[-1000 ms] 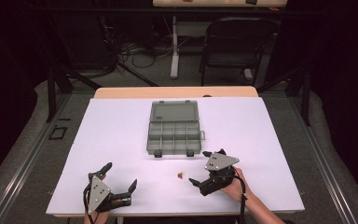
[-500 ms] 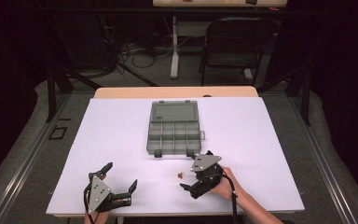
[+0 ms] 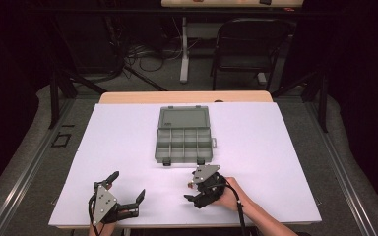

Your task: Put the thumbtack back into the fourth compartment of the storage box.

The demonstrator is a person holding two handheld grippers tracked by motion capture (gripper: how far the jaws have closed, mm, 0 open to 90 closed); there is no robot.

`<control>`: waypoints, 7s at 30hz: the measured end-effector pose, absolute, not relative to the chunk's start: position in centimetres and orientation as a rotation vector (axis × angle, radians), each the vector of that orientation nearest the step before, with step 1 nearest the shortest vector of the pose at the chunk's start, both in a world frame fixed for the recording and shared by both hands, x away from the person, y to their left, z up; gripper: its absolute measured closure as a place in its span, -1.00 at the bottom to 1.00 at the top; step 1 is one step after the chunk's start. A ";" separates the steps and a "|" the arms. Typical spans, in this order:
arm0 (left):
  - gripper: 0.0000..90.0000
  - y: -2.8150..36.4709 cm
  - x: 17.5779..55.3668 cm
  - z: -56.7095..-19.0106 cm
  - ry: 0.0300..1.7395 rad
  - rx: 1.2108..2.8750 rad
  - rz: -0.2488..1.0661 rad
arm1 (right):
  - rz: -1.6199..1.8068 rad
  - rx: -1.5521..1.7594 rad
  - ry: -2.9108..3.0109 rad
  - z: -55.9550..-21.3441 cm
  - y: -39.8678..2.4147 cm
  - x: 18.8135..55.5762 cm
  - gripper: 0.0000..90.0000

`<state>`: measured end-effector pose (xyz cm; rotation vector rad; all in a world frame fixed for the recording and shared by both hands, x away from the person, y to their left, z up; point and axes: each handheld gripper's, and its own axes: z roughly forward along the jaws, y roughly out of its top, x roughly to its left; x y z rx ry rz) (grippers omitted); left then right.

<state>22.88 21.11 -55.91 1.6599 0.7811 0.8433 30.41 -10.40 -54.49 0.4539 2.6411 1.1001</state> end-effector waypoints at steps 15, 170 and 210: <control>-1.00 21.1 22.8 -55.9 0.777 1.665 0.839 | 1.082 0.456 2.690 -55.5 -10.0 30.4 0.31; -1.00 20.9 22.9 -55.9 0.781 1.686 0.841 | 0.986 0.927 2.433 -50.0 -13.3 46.4 0.56; -1.00 20.9 22.9 -55.9 0.780 1.692 0.841 | 1.196 0.761 2.395 -48.0 -16.3 36.3 -1.00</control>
